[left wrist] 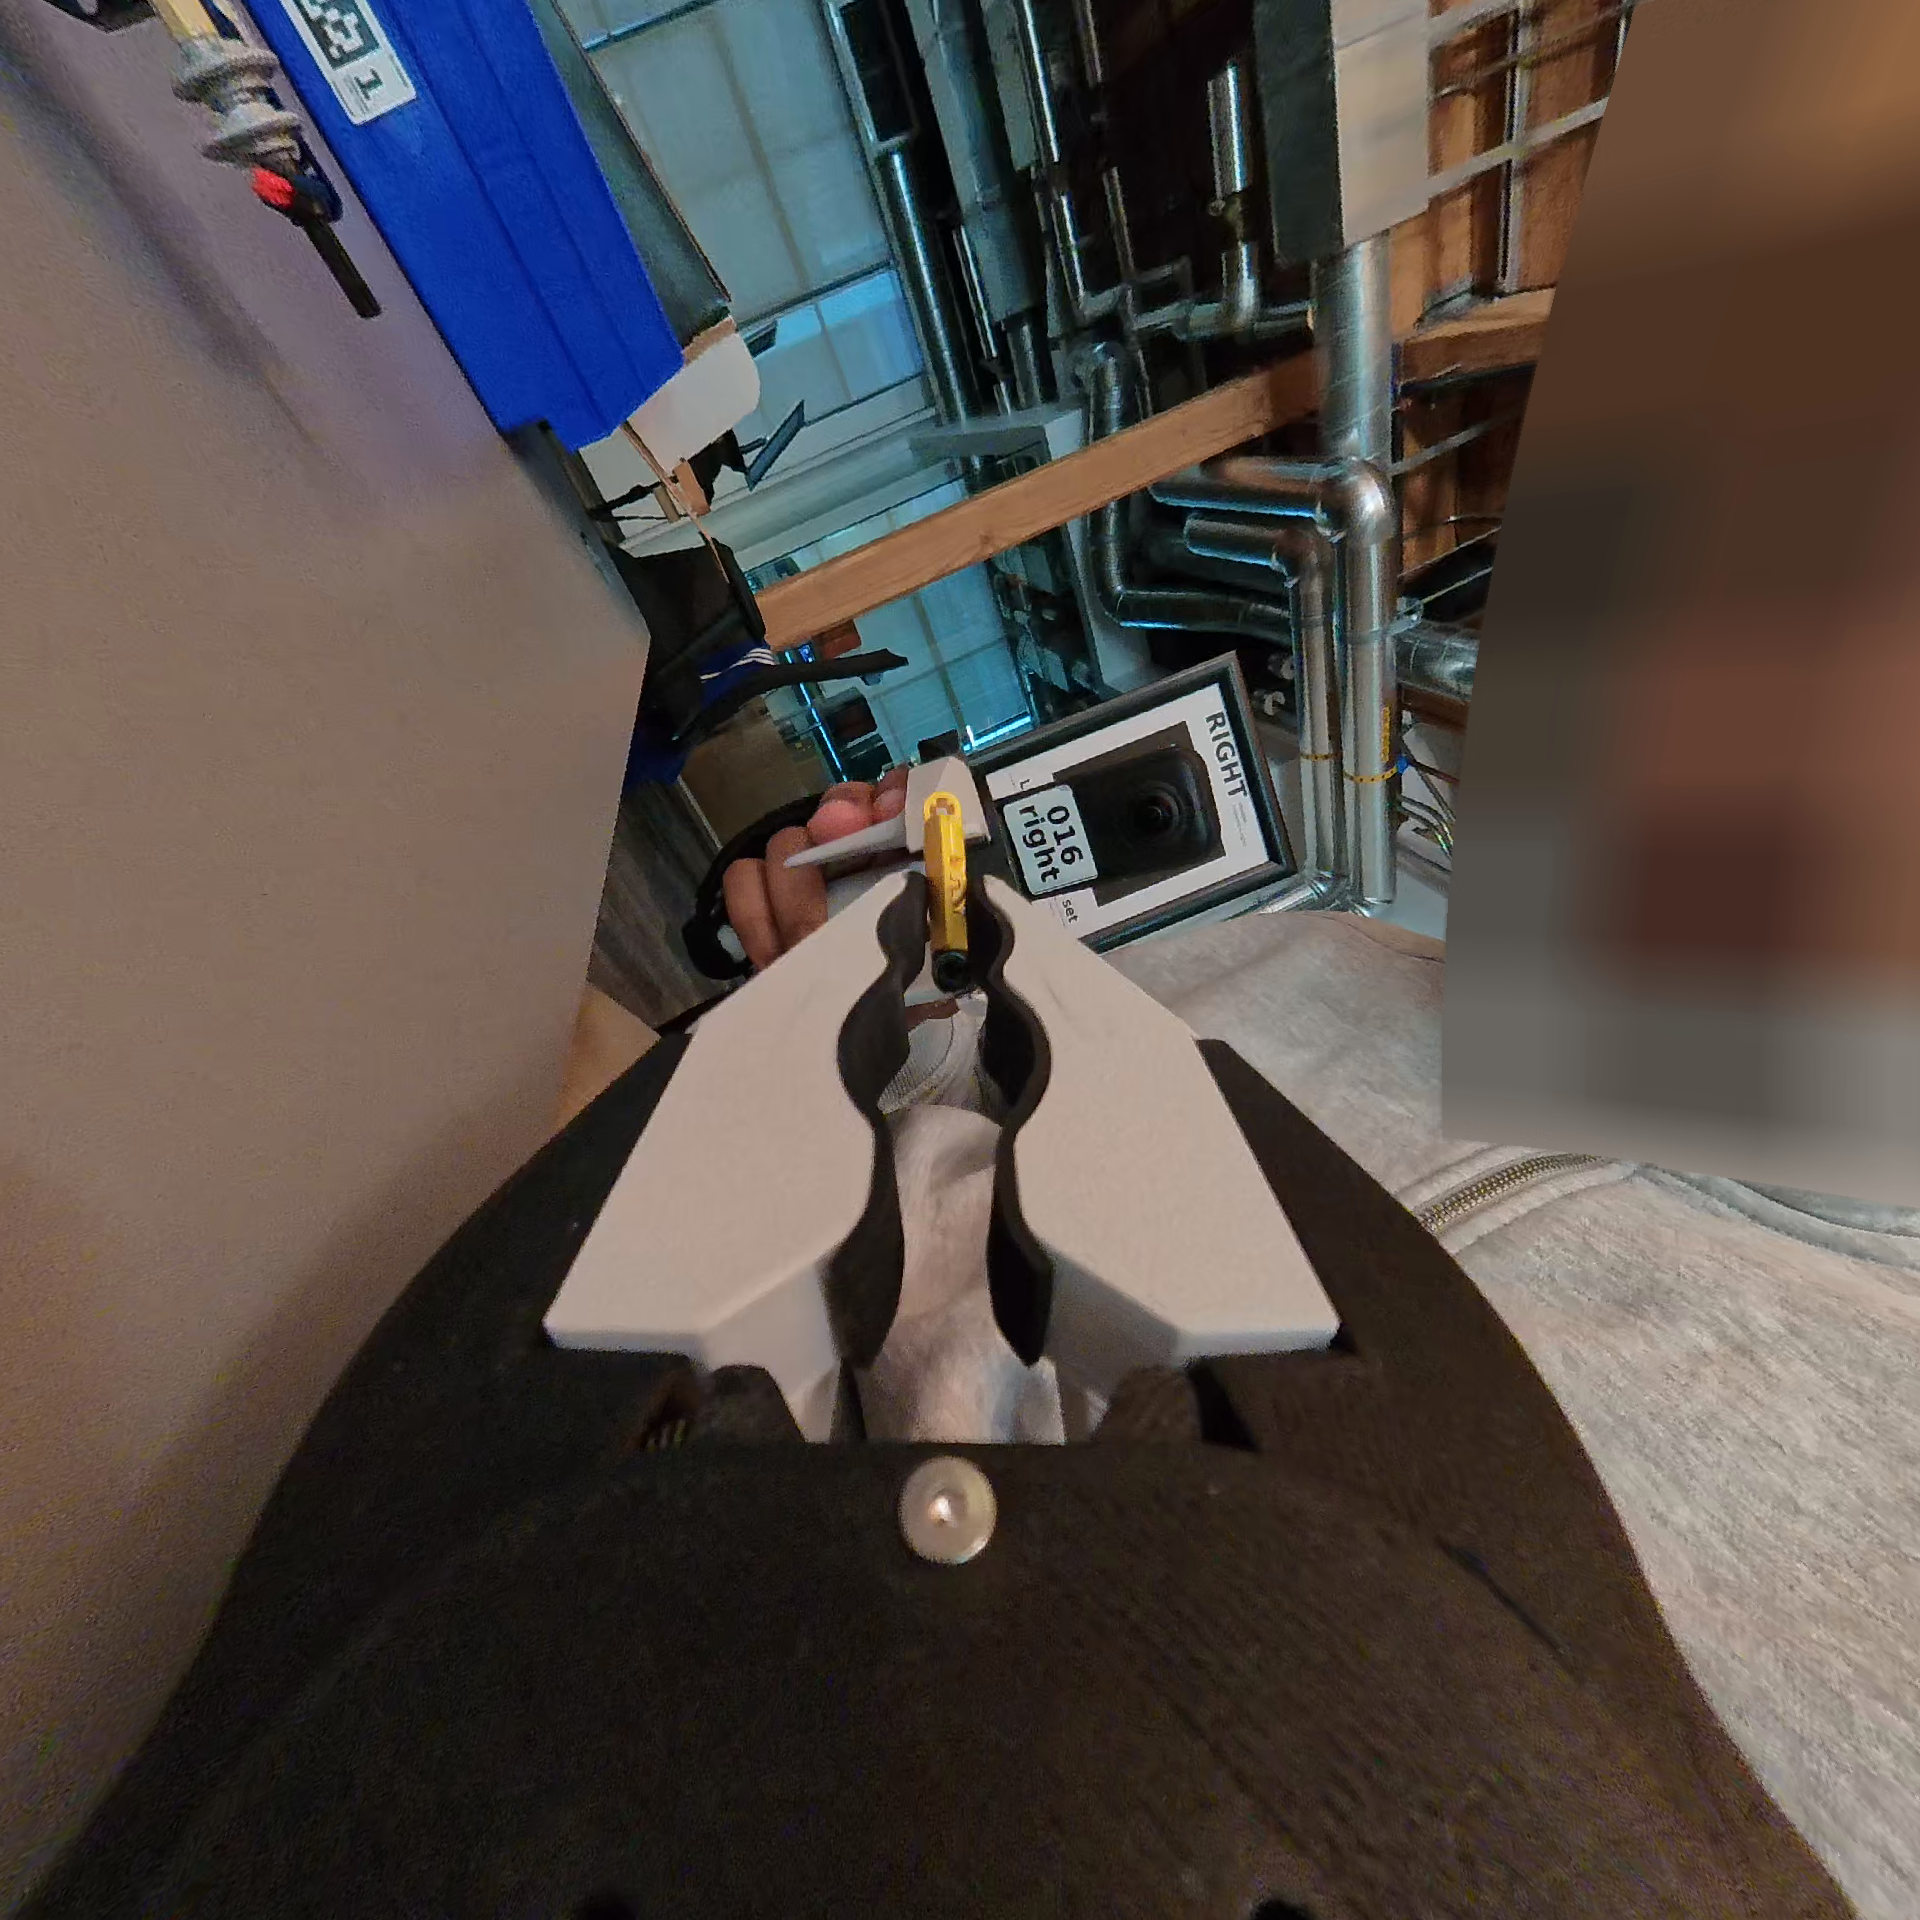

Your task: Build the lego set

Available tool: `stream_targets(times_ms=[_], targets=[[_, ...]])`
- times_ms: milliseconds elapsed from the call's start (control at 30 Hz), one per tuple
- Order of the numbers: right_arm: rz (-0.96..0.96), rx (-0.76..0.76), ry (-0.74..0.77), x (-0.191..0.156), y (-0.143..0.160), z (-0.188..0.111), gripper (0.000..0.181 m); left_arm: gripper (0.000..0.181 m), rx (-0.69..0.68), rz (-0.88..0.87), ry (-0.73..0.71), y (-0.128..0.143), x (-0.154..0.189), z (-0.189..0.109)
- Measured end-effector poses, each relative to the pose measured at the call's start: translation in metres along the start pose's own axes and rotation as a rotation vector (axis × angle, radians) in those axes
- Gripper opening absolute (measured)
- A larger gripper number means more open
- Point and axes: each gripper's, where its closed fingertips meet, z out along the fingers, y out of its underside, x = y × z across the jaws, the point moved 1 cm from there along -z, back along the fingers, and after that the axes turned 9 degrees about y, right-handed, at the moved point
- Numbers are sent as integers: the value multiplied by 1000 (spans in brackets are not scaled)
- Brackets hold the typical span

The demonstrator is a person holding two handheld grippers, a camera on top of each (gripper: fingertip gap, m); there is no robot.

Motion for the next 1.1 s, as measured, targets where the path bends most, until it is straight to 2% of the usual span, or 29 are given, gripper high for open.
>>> stream_targets(times_ms=[333,433,533,700,867,1100], targets=[[-12,-33,-50,-8,5,1,20,5,13,0,-4,-2,-1,-1],[-21,-43,-35,-5,6,0,29,5,-14,1,-14,2,-2,0],[-17,-23,-28,-2,3,-2,47,5,-70,6,-49,10,-6,3],[-2,-12,-145,-20,1,-4,64,5,-198,-47,-76,31,-11,6],[-47,-53,-241,-38,9,-7,61,5,-256,-186,-42,45,-9,4],[-50,-78,-305,-48,13,-10,52,5,-322,-227,-21,56,-4,2]])
